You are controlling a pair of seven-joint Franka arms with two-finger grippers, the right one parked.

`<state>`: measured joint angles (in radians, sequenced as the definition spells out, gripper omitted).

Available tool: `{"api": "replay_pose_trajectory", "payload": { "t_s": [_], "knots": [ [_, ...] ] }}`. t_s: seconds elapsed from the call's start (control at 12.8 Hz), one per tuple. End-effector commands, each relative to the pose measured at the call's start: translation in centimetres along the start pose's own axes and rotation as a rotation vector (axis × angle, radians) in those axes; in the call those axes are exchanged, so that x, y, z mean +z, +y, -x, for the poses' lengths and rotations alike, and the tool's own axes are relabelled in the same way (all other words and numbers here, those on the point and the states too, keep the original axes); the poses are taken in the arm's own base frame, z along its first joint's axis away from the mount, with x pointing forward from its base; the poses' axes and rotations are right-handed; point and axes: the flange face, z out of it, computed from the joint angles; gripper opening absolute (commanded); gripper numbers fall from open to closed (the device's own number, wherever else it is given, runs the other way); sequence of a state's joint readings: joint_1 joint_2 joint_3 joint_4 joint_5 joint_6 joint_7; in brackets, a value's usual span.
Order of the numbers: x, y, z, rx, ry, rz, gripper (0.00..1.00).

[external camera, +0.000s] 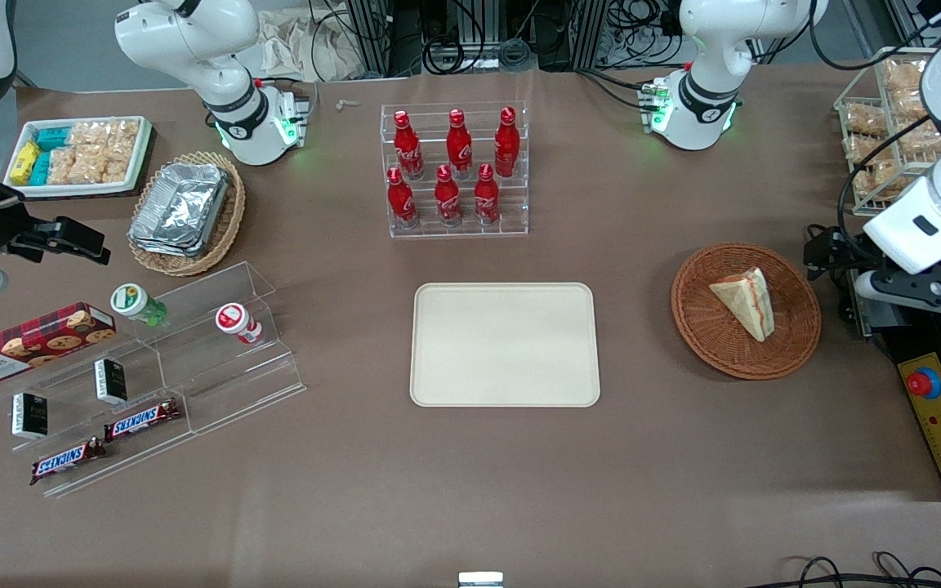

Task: Place sandwich from basket to tray
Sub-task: 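Move the left gripper over the wrapped sandwich in the wicker basket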

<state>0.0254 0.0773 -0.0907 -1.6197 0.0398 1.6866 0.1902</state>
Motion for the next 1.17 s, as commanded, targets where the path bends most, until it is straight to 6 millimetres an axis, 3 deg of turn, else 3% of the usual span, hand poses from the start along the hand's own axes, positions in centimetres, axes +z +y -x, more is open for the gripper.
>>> {"api": "replay_pose_trajectory", "payload": {
  "t_s": [0.0,0.23,0.39,0.63,0.94,1.1],
  "knots": [
    [-0.1,-0.5,-0.4,0.01,-0.028,0.0,1.0],
    [-0.6,-0.4,-0.8,-0.002,-0.029,0.005,1.0],
    [0.8,-0.1,-0.4,-0.076,-0.075,0.018,1.0],
    [4.6,0.4,1.6,-0.212,-0.111,0.026,1.0],
    [12.2,1.4,6.3,-0.338,-0.028,-0.003,1.0],
    [15.4,1.2,7.2,-0.456,-0.026,-0.006,1.0]
  ]
}}
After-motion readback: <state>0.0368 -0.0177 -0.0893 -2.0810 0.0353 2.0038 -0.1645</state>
